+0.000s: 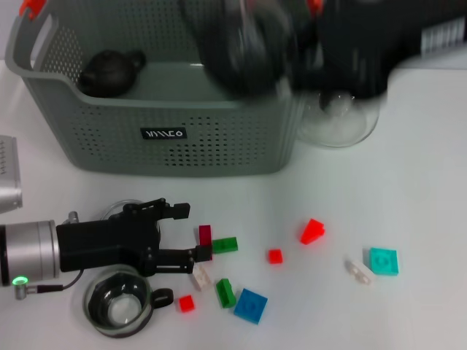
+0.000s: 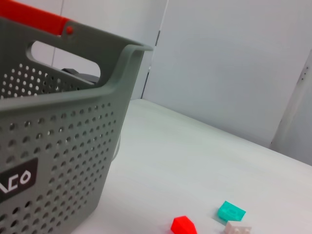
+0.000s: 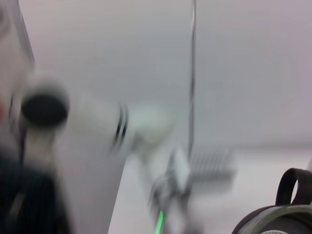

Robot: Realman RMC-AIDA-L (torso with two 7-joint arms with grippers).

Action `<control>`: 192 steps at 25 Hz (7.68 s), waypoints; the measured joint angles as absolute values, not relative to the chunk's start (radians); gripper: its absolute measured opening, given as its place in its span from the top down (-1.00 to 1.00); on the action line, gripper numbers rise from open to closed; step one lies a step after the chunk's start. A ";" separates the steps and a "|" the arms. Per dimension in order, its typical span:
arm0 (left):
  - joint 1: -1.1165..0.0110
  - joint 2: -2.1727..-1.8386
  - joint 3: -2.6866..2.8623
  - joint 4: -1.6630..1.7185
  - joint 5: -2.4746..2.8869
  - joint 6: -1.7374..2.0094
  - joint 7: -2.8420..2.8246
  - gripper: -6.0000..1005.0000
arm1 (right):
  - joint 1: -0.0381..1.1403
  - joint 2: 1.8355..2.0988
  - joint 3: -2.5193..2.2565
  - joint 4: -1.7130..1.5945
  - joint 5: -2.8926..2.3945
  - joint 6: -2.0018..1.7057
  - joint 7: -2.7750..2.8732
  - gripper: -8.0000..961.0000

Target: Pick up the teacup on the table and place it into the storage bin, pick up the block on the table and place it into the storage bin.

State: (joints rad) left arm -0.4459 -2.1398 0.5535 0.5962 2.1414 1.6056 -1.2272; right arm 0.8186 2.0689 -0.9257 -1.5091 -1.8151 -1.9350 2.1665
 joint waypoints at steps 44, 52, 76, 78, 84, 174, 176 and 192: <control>-0.459 -2.137 0.552 0.594 2.141 1.603 -1.229 -0.83 | 1.259 2.086 -1.171 -0.479 -2.442 -0.842 1.953 0.77; -0.457 -2.137 0.552 0.592 2.141 1.603 -1.231 -0.83 | 1.252 2.086 -1.189 -0.478 -2.449 -0.839 1.964 0.74; -0.449 -2.138 0.552 0.592 2.142 1.608 -1.232 -0.83 | 1.240 2.091 -1.202 -0.482 -2.471 -0.847 1.976 0.64; -0.449 -2.138 0.552 0.592 2.142 1.608 -1.232 -0.83 | 1.238 2.091 -1.204 -0.488 -2.486 -0.848 1.994 0.63; -0.449 -2.138 0.552 0.592 2.141 1.608 -1.231 -0.83 | 1.241 2.096 -1.205 -0.496 -2.543 -0.851 2.036 0.61; -0.604 -2.169 1.009 1.123 2.779 1.435 -2.169 -0.71 | 0.518 2.072 -0.957 -1.158 -2.010 -1.842 1.863 -0.94; -0.603 -2.169 1.024 1.116 2.779 1.431 -2.168 -0.68 | 0.517 2.072 -0.957 -1.158 -2.011 -1.842 1.863 -0.94; -0.597 -2.168 1.065 1.102 2.790 1.398 -2.225 0.44 | 0.511 2.071 -0.957 -1.158 -2.011 -1.844 1.861 -0.94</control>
State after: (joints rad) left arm -0.5969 -2.1679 1.0645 1.1022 2.7904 1.3978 -2.2250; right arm 0.5107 2.0709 -0.9572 -1.1581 -2.0112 -1.8445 1.8608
